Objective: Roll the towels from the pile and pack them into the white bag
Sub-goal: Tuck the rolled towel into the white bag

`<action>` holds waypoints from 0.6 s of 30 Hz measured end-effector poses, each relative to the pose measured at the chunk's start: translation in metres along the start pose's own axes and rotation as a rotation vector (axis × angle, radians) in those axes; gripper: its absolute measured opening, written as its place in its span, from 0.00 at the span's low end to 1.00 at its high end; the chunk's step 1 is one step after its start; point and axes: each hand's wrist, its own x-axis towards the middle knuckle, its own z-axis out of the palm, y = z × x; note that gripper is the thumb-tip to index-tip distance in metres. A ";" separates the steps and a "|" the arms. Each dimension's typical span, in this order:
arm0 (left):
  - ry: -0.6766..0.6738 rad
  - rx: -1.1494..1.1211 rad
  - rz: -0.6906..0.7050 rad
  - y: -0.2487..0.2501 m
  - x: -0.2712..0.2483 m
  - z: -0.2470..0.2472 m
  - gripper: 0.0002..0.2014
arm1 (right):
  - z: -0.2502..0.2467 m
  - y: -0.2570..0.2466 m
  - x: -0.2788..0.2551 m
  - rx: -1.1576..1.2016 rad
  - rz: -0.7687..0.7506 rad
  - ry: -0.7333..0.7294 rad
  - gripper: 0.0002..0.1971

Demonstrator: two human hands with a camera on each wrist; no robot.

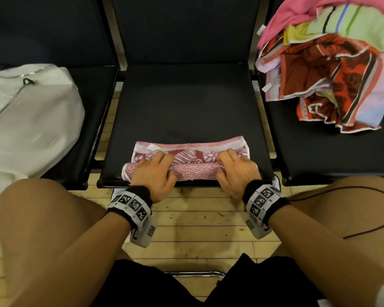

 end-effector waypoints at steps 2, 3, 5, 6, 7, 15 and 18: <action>0.044 0.036 -0.006 -0.001 0.000 0.000 0.18 | 0.002 0.001 0.001 -0.005 -0.022 0.046 0.08; 0.066 0.063 -0.004 -0.001 0.000 0.001 0.16 | 0.004 0.002 0.001 -0.019 -0.047 0.081 0.07; 0.120 0.111 -0.012 0.000 0.001 0.001 0.12 | 0.006 0.004 0.002 -0.084 -0.091 0.155 0.07; 0.146 0.131 -0.017 0.002 0.002 0.001 0.09 | 0.008 0.003 0.002 -0.118 -0.106 0.171 0.10; 0.164 0.144 -0.017 0.002 0.002 0.001 0.08 | 0.010 0.002 0.002 -0.139 -0.121 0.168 0.14; 0.076 0.164 -0.034 -0.001 0.000 0.006 0.19 | 0.010 -0.001 -0.004 -0.101 -0.089 0.040 0.19; 0.019 0.195 -0.018 0.001 -0.002 0.007 0.26 | 0.012 0.002 -0.002 -0.108 -0.076 0.050 0.21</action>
